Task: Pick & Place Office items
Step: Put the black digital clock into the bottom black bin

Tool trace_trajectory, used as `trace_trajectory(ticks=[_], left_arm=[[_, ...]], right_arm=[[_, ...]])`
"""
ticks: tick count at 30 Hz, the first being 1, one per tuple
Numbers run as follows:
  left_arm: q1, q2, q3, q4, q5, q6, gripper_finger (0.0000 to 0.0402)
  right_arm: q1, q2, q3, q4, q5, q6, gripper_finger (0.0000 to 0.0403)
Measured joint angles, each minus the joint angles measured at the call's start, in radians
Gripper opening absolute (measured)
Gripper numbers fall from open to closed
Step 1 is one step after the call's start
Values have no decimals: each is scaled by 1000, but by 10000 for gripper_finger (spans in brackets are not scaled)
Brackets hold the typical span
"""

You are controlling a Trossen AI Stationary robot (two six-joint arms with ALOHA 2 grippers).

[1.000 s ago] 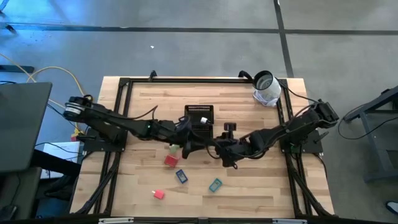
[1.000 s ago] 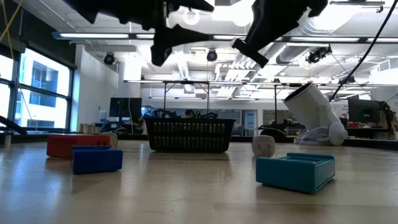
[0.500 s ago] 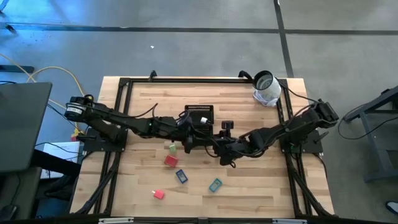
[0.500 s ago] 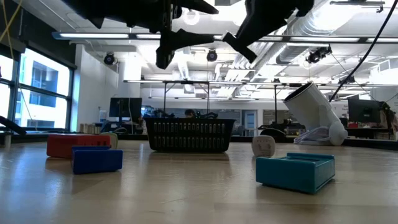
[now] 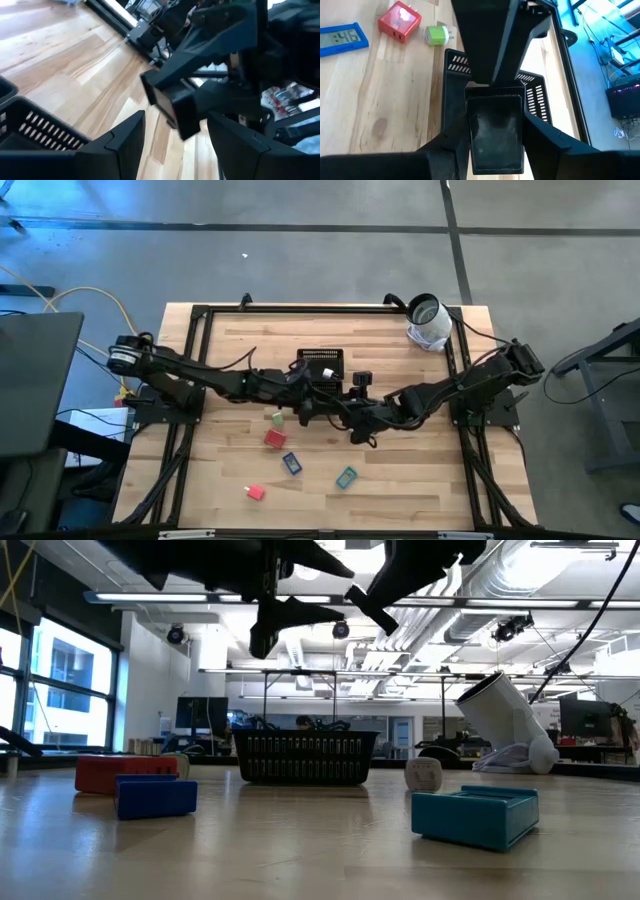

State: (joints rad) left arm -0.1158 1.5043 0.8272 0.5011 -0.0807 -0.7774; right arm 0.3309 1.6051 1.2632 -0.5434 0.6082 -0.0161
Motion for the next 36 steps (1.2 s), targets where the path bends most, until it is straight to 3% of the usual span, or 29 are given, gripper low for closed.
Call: trace_trajectory(ticks=[14, 27, 32, 36], left_arm=[[29, 33, 0, 103, 35, -9, 210], [26, 33, 0, 98, 40, -33, 206], [26, 33, 0, 94, 40, -36, 181], [26, 33, -1, 90, 44, -47, 132]], right_arm=[[-8, 1, 7, 3, -15, -5, 135], [-33, 5, 7, 25, -39, -13, 135], [-36, 5, 8, 25, -51, -15, 135], [-38, 5, 8, 25, -56, -15, 135]])
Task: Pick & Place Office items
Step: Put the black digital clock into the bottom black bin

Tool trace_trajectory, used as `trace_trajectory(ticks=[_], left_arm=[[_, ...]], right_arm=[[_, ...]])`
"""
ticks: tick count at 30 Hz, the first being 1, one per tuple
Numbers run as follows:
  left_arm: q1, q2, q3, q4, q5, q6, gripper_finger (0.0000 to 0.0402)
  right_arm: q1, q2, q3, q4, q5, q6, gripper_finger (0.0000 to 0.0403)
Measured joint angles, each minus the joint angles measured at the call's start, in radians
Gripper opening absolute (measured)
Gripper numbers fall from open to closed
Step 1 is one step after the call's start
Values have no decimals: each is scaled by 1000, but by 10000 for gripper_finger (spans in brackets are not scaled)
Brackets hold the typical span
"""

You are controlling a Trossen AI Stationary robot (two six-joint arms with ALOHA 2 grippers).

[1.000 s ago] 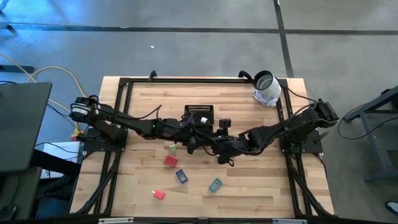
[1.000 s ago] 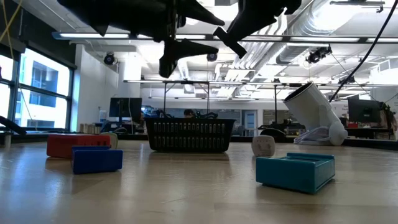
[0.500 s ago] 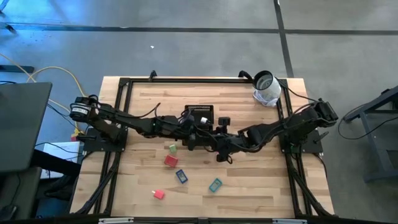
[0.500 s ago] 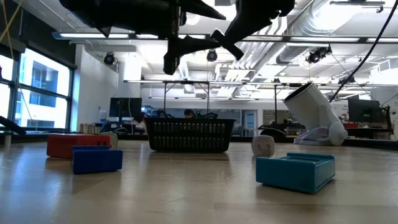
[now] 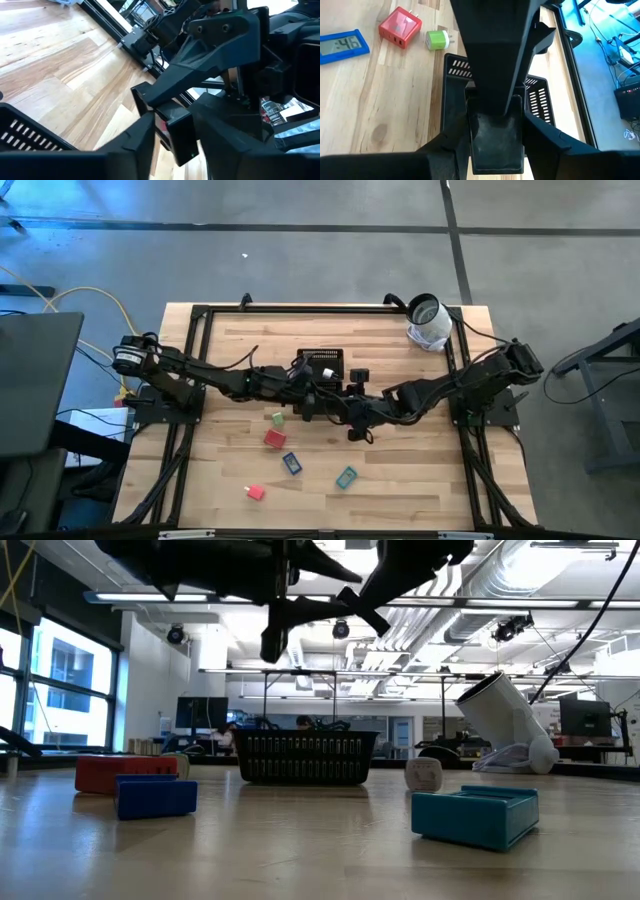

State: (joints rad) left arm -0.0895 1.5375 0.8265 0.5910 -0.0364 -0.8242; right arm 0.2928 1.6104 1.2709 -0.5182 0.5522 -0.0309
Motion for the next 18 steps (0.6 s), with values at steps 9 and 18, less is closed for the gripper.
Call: trace_trajectory(ticks=[9, 18], left_arm=[[0, 0, 0, -8, -2, -23, 55], [0, 0, 0, -10, 3, -11, 62]], right_arm=[[0, 0, 0, -8, 10, -9, 135], [0, 0, 0, -4, 3, -16, 135]])
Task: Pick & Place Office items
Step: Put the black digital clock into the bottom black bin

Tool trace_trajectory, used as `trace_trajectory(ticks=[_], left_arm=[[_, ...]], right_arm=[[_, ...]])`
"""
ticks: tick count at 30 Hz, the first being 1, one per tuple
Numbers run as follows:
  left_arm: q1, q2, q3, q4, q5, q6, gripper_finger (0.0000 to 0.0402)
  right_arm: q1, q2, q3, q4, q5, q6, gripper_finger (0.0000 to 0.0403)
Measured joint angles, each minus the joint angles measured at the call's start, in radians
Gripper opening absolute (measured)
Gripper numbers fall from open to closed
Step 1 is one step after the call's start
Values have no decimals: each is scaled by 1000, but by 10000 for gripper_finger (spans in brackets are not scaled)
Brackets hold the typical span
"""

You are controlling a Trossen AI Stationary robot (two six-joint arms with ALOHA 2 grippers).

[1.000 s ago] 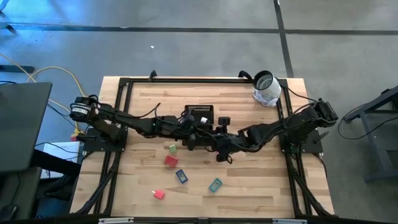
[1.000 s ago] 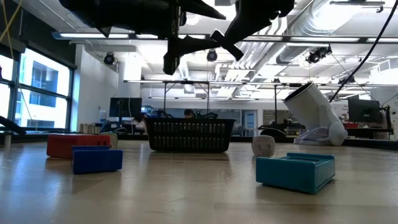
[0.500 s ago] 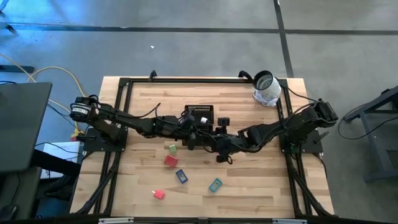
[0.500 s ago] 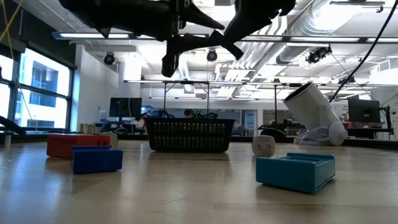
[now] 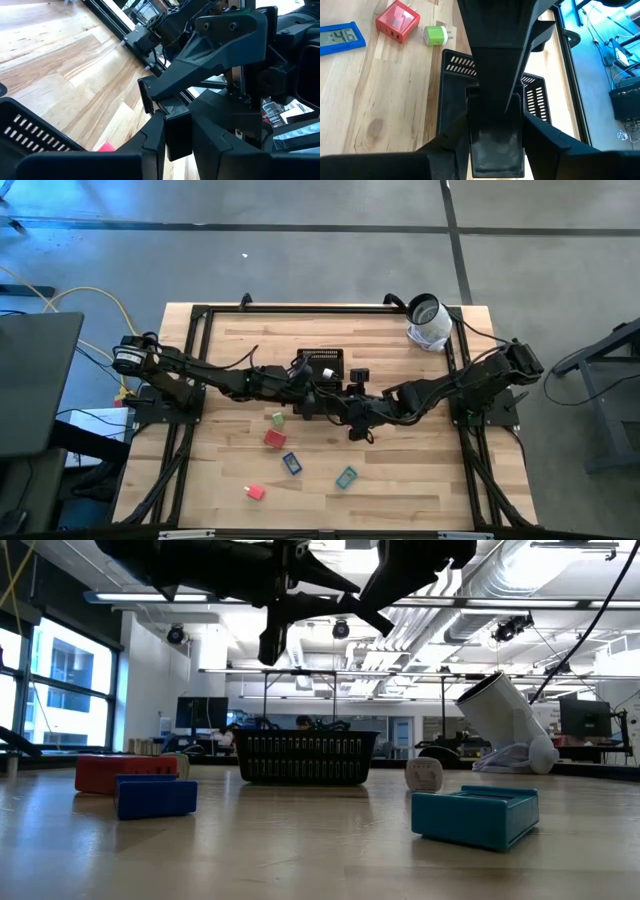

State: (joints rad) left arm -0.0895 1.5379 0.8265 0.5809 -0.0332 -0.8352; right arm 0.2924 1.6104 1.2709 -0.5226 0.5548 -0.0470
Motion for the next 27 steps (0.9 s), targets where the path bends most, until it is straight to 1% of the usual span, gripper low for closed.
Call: trace_trajectory(ticks=[5, 6, 11, 13, 15, 22, 27], left_arm=[[0, 0, 0, -6, 1, 16, 62], [0, 0, 0, -8, 1, 21, 62], [5, -1, 3, -17, 12, 92, 61], [6, -1, 3, -25, 11, 113, 61], [6, -1, 3, -29, 9, 131, 61], [10, -1, 3, -60, 12, 216, 61], [30, -1, 2, -134, 13, 295, 61]], right_arm=[[0, 0, 0, 4, 1, -5, 136], [0, 0, 0, 5, 6, -5, 144], [2, 2, 0, 30, 29, 1, 225], [2, 2, 0, 43, 33, 1, 246], [2, 2, 0, 44, 40, 1, 257], [2, 1, 0, 26, 50, -1, 260], [11, 0, 0, -47, 69, 28, 258]])
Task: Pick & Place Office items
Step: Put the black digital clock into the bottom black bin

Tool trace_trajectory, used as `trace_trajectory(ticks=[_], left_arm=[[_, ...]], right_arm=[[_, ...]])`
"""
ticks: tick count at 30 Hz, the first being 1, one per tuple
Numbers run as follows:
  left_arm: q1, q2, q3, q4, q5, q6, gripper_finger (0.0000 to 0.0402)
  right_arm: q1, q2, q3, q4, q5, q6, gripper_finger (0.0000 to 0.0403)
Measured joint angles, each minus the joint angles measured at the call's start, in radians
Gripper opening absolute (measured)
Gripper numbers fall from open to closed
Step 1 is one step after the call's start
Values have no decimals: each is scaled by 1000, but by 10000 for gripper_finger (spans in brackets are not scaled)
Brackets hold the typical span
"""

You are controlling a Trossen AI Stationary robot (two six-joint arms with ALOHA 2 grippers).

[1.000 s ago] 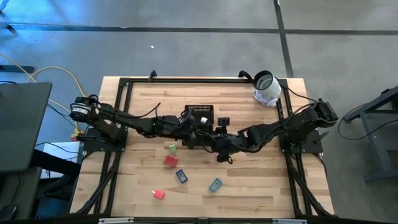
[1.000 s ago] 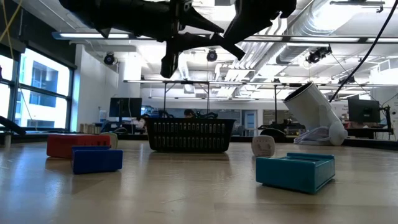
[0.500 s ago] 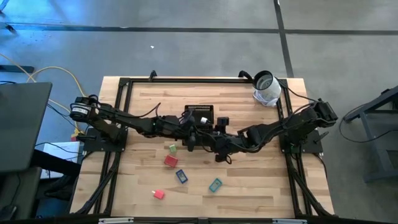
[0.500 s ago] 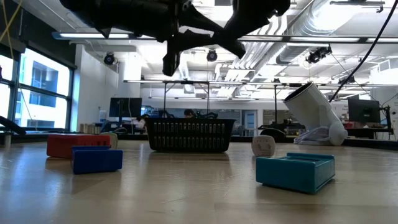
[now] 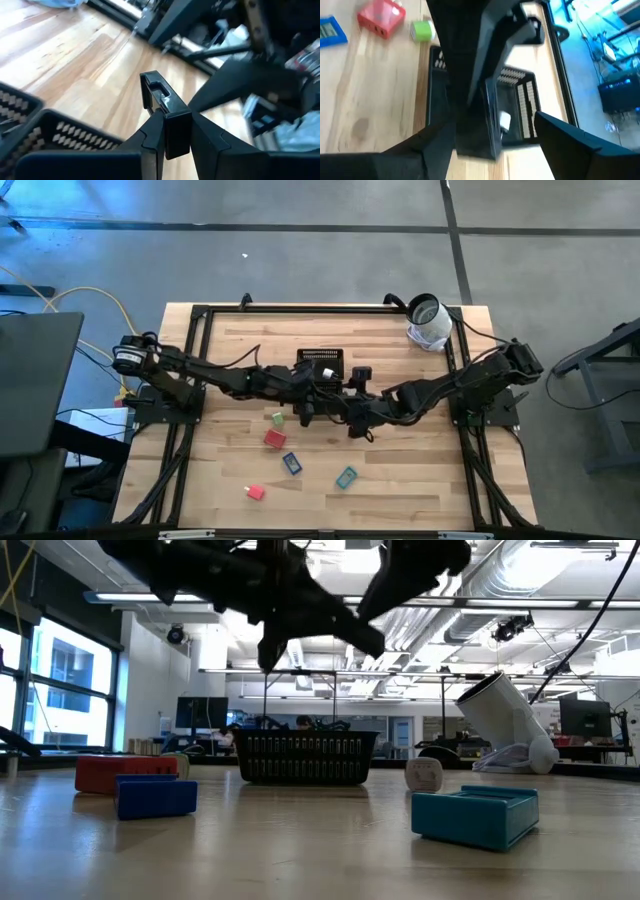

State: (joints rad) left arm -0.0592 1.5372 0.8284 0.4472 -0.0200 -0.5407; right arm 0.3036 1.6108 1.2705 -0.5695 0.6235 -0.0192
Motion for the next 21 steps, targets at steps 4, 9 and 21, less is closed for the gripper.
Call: trace_trajectory(ticks=[4, 9, 21], left_arm=[[23, 0, 0, -56, -1, 77, 61], [46, -26, -1, -151, -2, 183, 61], [31, -97, -1, -520, -11, 404, 61]], right_arm=[[18, 0, 0, -89, 7, 54, 258], [48, 0, 0, -161, 1, 130, 258], [60, 0, 0, -203, -56, 303, 258]])
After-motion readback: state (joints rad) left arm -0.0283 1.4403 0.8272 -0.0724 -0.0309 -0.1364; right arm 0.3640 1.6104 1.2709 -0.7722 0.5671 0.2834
